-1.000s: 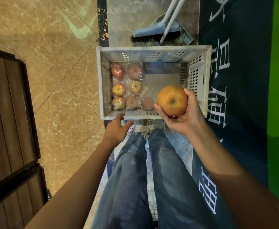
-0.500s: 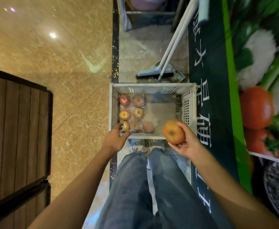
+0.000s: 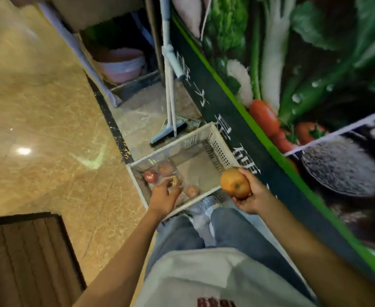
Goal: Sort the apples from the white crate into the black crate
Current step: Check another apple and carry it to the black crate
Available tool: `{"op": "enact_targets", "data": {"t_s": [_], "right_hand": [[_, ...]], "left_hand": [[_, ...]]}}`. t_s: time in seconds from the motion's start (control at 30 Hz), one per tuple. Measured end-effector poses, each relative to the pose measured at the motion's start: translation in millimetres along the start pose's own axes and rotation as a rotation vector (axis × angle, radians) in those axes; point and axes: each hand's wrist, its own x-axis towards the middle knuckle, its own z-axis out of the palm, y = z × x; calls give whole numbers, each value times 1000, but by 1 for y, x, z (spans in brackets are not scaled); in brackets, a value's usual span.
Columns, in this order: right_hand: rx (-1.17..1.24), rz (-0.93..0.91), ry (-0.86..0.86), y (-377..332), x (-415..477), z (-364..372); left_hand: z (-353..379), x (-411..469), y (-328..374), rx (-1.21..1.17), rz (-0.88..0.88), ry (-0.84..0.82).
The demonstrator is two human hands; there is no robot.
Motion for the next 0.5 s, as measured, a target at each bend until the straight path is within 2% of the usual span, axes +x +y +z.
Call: {"op": "enact_targets", "data": {"t_s": [0.27, 0.5], "right_hand": [[603, 37, 85, 107, -33, -55], [1061, 60, 163, 223, -55, -124]], "left_hand": [[1, -7, 15, 335, 214, -295], [81, -47, 44, 605, 469, -642]]}}
